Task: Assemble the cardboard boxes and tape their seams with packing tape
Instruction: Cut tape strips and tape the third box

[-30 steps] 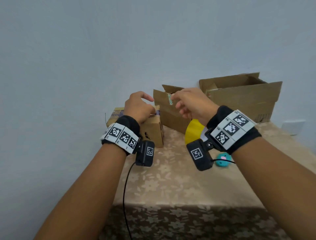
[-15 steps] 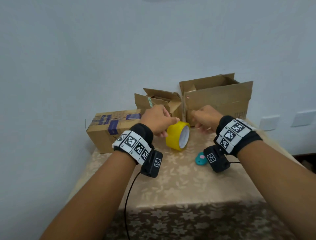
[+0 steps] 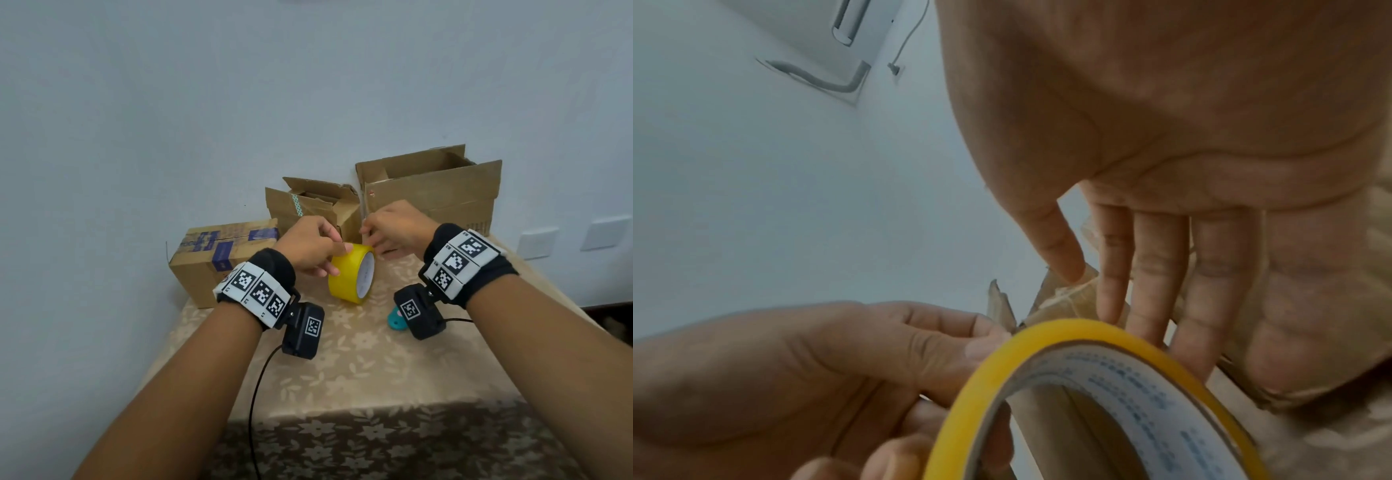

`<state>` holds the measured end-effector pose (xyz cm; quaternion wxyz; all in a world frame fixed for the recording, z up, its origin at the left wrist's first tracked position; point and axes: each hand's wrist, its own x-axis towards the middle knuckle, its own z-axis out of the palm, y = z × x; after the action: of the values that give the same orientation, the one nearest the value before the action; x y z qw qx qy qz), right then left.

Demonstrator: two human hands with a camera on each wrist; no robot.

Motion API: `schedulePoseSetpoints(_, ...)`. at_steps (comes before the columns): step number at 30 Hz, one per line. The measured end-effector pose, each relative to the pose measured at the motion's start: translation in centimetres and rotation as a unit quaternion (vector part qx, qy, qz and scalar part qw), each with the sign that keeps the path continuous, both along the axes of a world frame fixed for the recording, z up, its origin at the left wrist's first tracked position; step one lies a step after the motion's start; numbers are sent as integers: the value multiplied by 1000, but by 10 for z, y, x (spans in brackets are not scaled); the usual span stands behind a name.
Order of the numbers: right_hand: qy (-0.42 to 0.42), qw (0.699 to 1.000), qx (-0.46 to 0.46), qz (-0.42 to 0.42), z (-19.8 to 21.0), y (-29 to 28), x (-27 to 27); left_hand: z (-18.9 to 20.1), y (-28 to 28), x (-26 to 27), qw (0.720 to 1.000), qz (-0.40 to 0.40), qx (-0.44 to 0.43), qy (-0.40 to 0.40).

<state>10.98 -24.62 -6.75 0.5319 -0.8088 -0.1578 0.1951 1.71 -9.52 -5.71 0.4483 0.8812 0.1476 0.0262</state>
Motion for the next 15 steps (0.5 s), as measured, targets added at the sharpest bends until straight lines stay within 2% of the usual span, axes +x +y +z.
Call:
schedulePoseSetpoints(11,-69,996,43,40,14,9,-5,6,-1,-6,998,-37,-50,-17)
schedulePoseSetpoints(15,-87,990,104,25,16,7,-3,16,1,-10,996,-34,-53,-60)
